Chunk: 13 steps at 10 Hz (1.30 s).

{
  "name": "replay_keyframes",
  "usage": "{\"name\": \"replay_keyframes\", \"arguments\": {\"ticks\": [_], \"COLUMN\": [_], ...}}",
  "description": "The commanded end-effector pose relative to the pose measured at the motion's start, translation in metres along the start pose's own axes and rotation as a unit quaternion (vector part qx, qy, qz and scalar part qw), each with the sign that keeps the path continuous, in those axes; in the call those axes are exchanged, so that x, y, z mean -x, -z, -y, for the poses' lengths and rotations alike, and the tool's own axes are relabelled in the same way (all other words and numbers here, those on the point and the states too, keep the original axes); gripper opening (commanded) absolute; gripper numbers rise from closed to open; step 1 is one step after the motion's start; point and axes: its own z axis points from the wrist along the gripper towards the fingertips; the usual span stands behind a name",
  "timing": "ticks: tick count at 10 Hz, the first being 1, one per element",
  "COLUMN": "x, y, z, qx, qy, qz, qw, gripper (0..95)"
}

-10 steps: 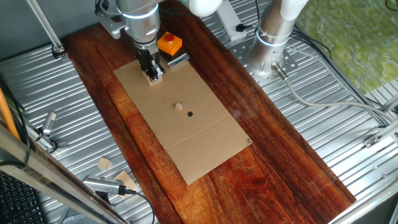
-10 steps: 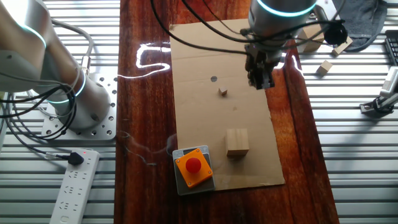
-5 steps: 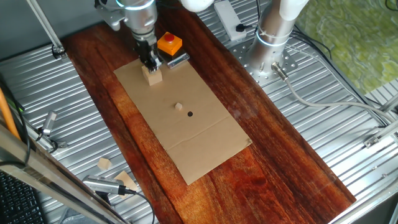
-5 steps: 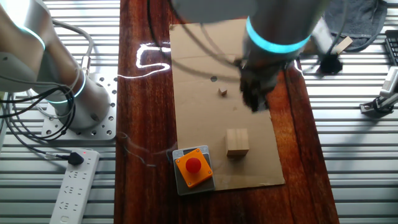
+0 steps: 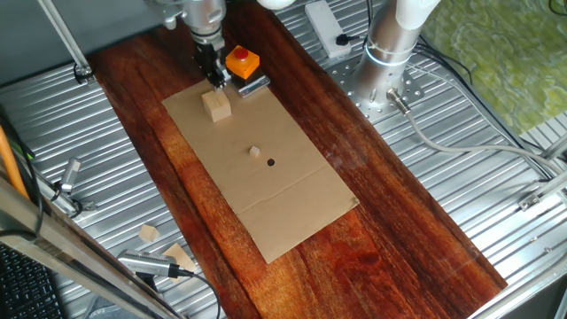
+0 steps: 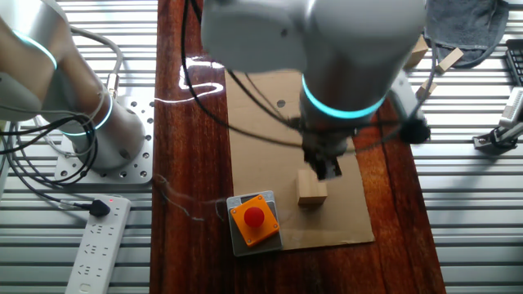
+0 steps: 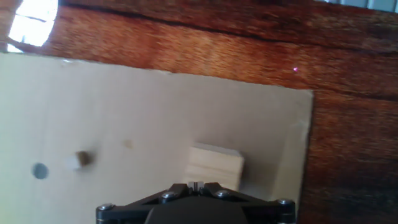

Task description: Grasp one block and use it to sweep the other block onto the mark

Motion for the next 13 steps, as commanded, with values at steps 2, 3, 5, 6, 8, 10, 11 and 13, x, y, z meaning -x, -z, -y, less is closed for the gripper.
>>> {"name": "replay_keyframes", "arguments": {"ticks": [2, 3, 5, 6, 8, 10, 11, 13], "x": [-0.0049, -0.0047, -0.0036, -0.0036, -0.0037, -0.0040, -0.0039, -0.0032], "y": [0.0019, 0.0022, 0.0023, 0.0024, 0.0025, 0.0026, 0.0026, 0.0022], "z": [0.0164, 0.0167, 0.0172, 0.0172, 0.0173, 0.0172, 0.0173, 0.0172], "qx": [0.001, -0.001, -0.002, -0.002, -0.002, -0.002, -0.002, -0.002], "qy": [-0.004, -0.006, -0.002, 0.002, 0.009, 0.010, 0.010, 0.008], "qz": [-0.005, -0.007, -0.009, -0.010, -0.010, -0.013, -0.012, -0.013], "qw": [1.0000, 1.0000, 1.0000, 0.9999, 0.9999, 0.9999, 0.9999, 0.9999], "gripper": [0.0, 0.0, 0.0, 0.0, 0.0, 0.0, 0.0, 0.0]}}
